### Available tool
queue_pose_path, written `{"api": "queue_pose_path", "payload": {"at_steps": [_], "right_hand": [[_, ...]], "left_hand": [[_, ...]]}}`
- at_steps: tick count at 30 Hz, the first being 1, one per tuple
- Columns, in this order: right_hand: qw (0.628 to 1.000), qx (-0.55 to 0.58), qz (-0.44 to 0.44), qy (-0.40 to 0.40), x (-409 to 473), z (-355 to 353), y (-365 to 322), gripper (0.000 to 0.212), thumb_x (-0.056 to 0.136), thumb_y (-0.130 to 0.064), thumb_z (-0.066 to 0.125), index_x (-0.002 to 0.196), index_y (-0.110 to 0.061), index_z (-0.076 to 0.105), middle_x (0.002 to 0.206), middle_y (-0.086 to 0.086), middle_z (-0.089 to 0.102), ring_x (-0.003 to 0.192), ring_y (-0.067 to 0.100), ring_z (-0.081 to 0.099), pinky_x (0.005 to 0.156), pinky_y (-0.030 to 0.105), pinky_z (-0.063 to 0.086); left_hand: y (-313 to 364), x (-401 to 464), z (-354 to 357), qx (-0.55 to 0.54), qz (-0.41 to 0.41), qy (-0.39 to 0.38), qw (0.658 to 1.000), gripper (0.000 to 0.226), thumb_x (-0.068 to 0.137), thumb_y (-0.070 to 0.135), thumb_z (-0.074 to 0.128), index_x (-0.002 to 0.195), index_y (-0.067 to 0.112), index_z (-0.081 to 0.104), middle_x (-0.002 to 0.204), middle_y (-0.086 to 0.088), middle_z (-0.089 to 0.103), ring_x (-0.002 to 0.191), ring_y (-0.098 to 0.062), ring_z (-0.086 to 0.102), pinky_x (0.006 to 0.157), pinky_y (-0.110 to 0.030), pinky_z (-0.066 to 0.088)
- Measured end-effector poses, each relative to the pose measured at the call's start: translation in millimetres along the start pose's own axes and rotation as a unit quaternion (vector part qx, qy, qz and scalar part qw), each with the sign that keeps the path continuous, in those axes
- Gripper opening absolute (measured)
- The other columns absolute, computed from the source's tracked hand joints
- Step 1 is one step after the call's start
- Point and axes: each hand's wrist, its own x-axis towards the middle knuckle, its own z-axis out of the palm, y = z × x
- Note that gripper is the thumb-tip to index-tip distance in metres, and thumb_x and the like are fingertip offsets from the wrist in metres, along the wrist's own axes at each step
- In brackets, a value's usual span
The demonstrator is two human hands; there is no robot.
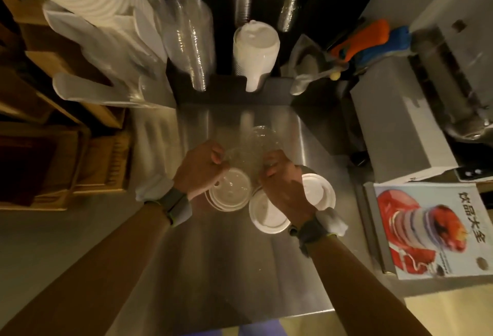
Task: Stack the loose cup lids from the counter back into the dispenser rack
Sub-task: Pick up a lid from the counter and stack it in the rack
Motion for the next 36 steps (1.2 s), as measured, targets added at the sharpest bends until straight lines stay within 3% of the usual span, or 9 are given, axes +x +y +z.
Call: {"api": "queue_pose_path", "payload": {"at_steps": [3,11,16,20,24,27,29,33,36], "right_hand": [[0.999,0.012,0.032,-0.004,1.0,-4.6,-10.1,0.024,0.081,-0.023,0.067,0.103,-0.020,0.058,0.082,0.001,0.073,0.075,0.024,0.066,0.071,0.027,0.052],[1.000,0.010,-0.011,0.013,30.6,-41.2,-61.8,0.017,0.079,-0.017,0.069,0.068,-0.025,0.059,0.068,-0.007,0.061,0.064,0.009,0.057,0.050,0.008,0.037],[0.993,0.056,-0.085,0.059,65.6,-78.6,-113.0,0.003,0.081,-0.014,0.067,0.081,-0.010,0.067,0.081,0.006,0.070,0.076,0.021,0.066,0.070,0.038,0.057],[0.982,0.077,-0.150,0.082,105.6,-113.1,-148.4,0.018,0.079,-0.013,0.071,0.096,-0.010,0.069,0.099,0.009,0.067,0.085,0.017,0.063,0.072,0.020,0.044],[0.973,0.058,-0.220,0.021,147.1,-143.3,-185.5,0.037,0.077,-0.017,0.076,0.111,-0.012,0.065,0.103,-0.002,0.057,0.091,0.002,0.059,0.078,0.015,0.044],[0.947,0.034,-0.318,-0.021,172.9,-157.7,-216.6,0.038,0.070,-0.012,0.080,0.105,-0.009,0.067,0.093,-0.008,0.060,0.088,-0.017,0.052,0.081,0.015,0.044],[0.929,0.002,-0.367,-0.049,194.9,-156.7,-229.0,0.046,0.069,-0.014,0.081,0.112,-0.008,0.065,0.108,0.008,0.063,0.104,-0.003,0.049,0.094,0.014,0.037],[0.933,-0.094,-0.340,-0.072,225.1,-128.8,-238.8,0.072,0.072,-0.031,0.079,0.135,-0.017,0.049,0.133,0.016,0.047,0.129,0.029,0.037,0.113,0.039,0.028],[0.933,-0.096,-0.342,-0.054,241.2,-99.8,-235.6,0.065,0.079,-0.029,0.074,0.136,-0.016,0.047,0.134,0.015,0.045,0.127,0.029,0.039,0.109,0.034,0.033]], "left_hand": [[2.7,2.5,-11.5,0.026,0.009,-0.020,0.999,0.016,0.075,0.028,0.069,0.087,0.019,0.063,0.074,0.013,0.059,0.069,-0.002,0.057,0.051,-0.010,0.042],[46.3,11.2,-65.2,0.092,0.037,0.019,0.995,0.019,0.076,0.033,0.065,0.085,0.016,0.063,0.090,-0.003,0.063,0.085,-0.020,0.060,0.074,-0.031,0.047],[87.1,23.4,-101.8,0.021,0.077,0.089,0.993,0.023,0.076,0.020,0.070,0.094,0.011,0.059,0.085,-0.003,0.065,0.083,-0.016,0.060,0.067,-0.014,0.042],[119.5,35.5,-118.1,-0.055,0.108,0.110,0.987,0.034,0.074,0.011,0.072,0.104,0.012,0.056,0.093,-0.006,0.064,0.090,-0.026,0.063,0.081,-0.040,0.054],[146.8,56.8,-121.5,-0.111,0.137,0.149,0.973,0.045,0.075,0.008,0.071,0.107,0.027,0.046,0.095,0.002,0.059,0.092,-0.021,0.061,0.076,-0.033,0.054],[166.9,83.3,-127.6,-0.133,0.123,0.195,0.964,0.052,0.076,0.004,0.067,0.121,0.014,0.043,0.099,-0.010,0.064,0.090,-0.024,0.063,0.080,-0.039,0.054],[173.7,105.4,-133.3,-0.150,0.098,0.220,0.959,0.057,0.078,0.004,0.064,0.128,0.010,0.040,0.102,-0.009,0.064,0.087,-0.020,0.062,0.075,-0.030,0.050],[172.4,128.6,-138.7,-0.189,0.102,0.252,0.944,0.049,0.081,0.001,0.062,0.127,0.005,0.044,0.096,-0.014,0.066,0.076,-0.015,0.062,0.057,-0.011,0.047],[166.7,138.9,-134.5,-0.209,0.105,0.279,0.931,0.050,0.083,-0.002,0.062,0.129,0.004,0.042,0.102,-0.015,0.065,0.089,-0.025,0.064,0.077,-0.027,0.056]]}}
